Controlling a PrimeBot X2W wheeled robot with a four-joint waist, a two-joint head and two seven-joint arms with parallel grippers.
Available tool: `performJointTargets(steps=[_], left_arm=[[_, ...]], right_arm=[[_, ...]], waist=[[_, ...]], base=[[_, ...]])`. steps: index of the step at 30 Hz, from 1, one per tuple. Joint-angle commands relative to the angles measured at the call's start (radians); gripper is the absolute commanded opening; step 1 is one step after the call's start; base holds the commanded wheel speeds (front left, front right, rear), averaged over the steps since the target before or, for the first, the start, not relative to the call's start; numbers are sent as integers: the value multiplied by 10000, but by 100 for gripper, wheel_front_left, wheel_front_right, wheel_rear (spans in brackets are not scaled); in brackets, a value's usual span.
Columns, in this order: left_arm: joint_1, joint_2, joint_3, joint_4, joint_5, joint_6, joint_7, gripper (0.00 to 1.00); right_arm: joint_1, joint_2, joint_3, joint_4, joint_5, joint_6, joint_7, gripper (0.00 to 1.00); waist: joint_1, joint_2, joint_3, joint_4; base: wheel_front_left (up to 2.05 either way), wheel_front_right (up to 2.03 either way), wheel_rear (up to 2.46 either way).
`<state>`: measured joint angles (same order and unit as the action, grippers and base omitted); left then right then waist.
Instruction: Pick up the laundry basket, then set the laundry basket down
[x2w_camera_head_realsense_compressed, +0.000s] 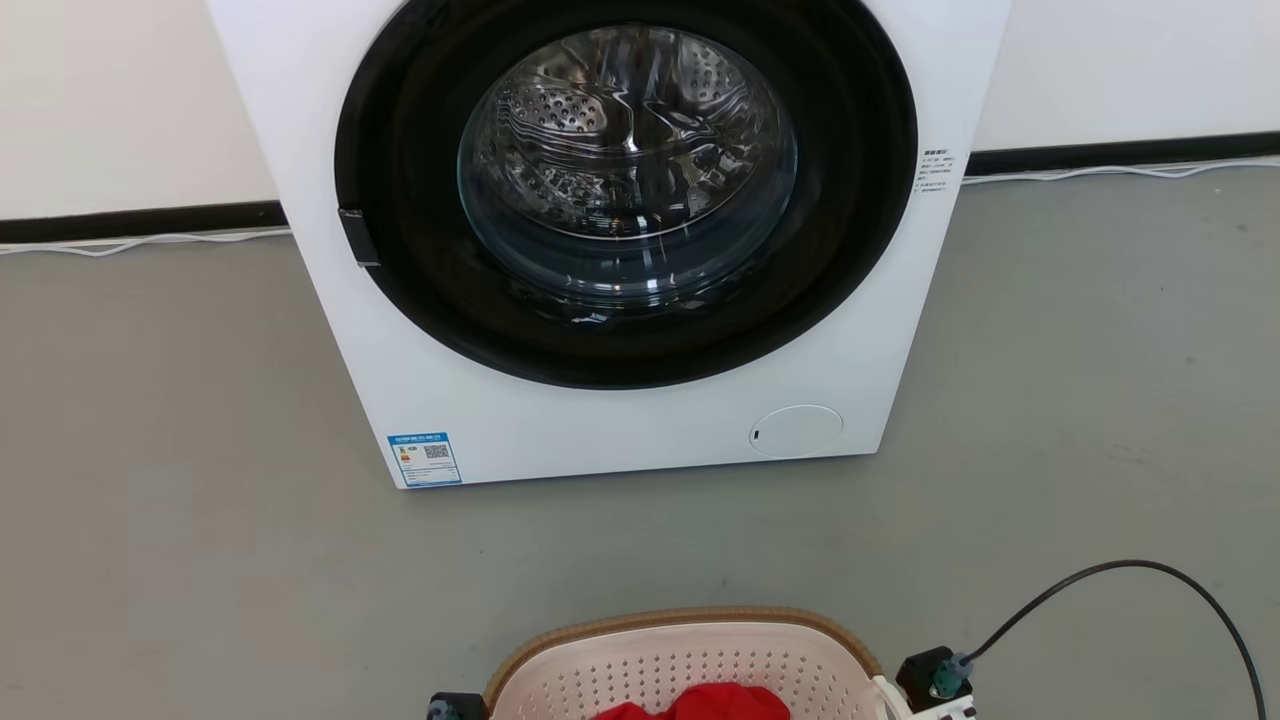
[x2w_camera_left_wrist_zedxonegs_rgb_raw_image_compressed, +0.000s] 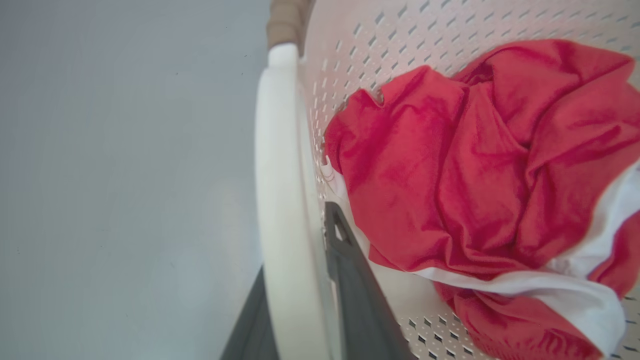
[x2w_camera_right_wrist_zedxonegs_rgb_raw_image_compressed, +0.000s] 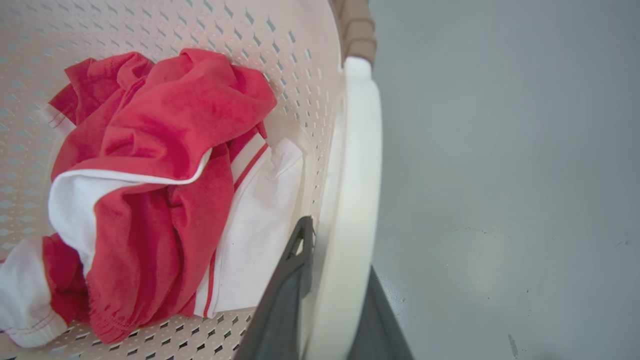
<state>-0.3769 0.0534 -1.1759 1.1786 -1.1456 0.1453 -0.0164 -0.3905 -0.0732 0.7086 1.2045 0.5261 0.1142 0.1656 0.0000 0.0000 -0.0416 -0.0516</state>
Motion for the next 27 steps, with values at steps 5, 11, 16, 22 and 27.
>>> performJointTargets(steps=[5,11,16,22,27], left_arm=[[-499,-32,4,-190,-152,21,-257,0],[-534,-32,-76,-182,-236,19,-270,0],[-571,-32,-152,-174,-312,32,-290,0],[-681,-32,-285,-202,-323,70,-333,0],[-1039,-32,-352,-169,-287,140,-441,0]], right_arm=[[-108,229,304,-146,23,165,-115,0],[-149,229,329,-106,52,165,-137,0],[-158,229,363,-107,93,165,-158,0],[-239,229,365,-96,136,165,-244,0],[-574,229,355,-106,55,165,-510,0]], waist=[[0,0,58,8],[0,0,96,8],[0,0,135,5],[0,0,333,26],[0,0,834,29]], base=[[0,0,0],[0,0,0],[0,0,0],[0,0,0],[0,0,0]])
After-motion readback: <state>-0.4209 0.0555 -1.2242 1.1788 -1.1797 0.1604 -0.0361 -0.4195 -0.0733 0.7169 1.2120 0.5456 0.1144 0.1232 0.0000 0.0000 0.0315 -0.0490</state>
